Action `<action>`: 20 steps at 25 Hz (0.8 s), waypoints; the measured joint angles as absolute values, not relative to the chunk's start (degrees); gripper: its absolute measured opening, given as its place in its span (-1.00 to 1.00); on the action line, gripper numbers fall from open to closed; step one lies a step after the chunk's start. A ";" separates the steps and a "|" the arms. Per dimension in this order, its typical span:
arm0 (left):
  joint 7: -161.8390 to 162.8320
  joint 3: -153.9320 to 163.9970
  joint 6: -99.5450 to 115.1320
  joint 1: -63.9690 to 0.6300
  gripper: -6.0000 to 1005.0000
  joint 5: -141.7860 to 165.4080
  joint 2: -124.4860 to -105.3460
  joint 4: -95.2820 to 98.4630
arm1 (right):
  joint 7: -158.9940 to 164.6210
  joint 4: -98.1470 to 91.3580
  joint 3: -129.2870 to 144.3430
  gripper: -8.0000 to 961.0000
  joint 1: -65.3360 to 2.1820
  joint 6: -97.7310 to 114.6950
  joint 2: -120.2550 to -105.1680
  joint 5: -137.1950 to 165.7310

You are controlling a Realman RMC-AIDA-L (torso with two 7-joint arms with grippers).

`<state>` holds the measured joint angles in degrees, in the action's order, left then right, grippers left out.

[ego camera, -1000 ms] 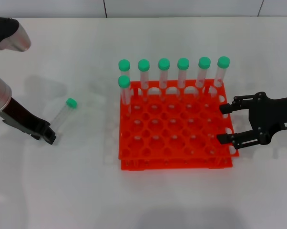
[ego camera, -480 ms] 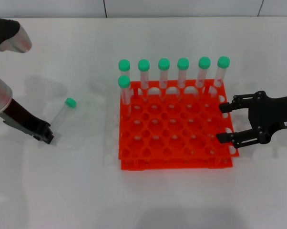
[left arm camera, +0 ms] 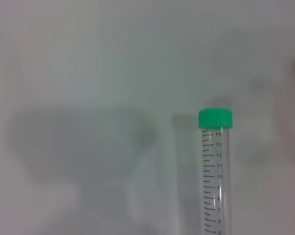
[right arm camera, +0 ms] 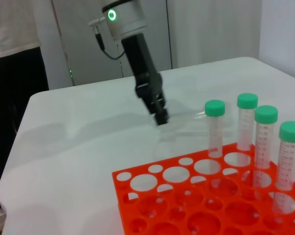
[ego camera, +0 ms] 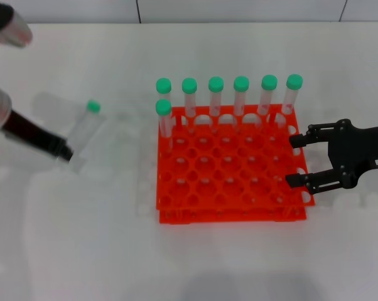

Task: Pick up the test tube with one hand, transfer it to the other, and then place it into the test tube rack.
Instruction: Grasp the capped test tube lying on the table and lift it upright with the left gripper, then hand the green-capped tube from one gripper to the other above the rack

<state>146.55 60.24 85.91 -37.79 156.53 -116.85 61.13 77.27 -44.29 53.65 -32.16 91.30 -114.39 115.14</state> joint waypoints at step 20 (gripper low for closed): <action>95.15 62.72 67.71 -24.20 -0.61 99.65 -118.23 64.25 | 77.45 -44.56 53.52 0.65 -31.52 91.77 -114.49 114.43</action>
<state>95.15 62.72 67.71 -24.20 99.65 -118.23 64.25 77.45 -44.56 53.52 -31.52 91.77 -114.49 114.43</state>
